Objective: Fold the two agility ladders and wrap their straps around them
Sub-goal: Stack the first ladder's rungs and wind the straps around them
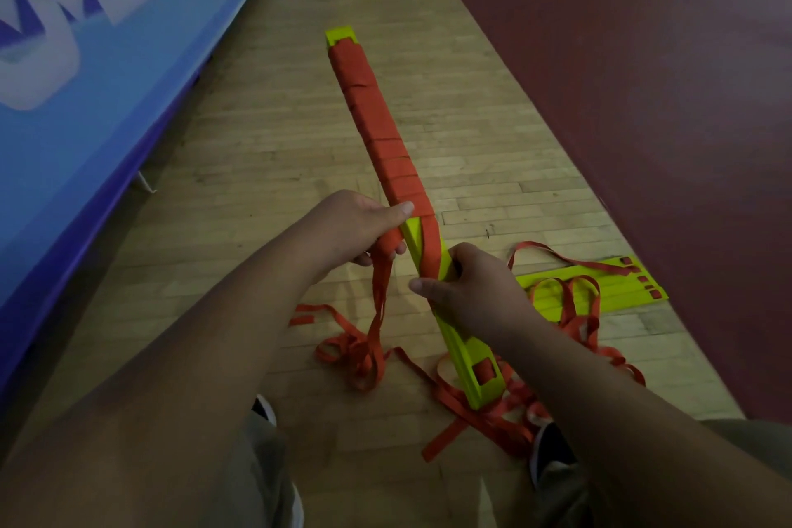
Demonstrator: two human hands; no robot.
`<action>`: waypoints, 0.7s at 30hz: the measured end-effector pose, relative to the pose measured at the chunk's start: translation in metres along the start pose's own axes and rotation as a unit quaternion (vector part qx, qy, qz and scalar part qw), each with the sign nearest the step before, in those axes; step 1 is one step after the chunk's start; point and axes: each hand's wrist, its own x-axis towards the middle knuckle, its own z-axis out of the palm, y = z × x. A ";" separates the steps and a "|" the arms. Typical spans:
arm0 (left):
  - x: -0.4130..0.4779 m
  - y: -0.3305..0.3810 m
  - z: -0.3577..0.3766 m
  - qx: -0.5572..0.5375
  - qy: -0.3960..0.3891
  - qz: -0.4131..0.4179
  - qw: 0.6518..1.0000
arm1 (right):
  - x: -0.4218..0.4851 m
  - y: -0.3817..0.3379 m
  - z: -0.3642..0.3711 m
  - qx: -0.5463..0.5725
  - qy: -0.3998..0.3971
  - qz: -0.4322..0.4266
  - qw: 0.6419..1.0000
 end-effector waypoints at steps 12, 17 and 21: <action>0.004 -0.004 0.002 -0.021 0.097 0.062 0.993 | -0.010 -0.018 -0.006 0.079 -0.048 -0.016 0.996; 0.004 0.002 -0.002 -0.086 0.107 0.068 0.988 | -0.009 -0.021 -0.012 0.188 -0.110 0.007 0.976; 0.009 0.000 -0.009 -0.144 0.101 0.056 0.983 | -0.007 -0.018 -0.019 0.253 -0.196 0.025 0.947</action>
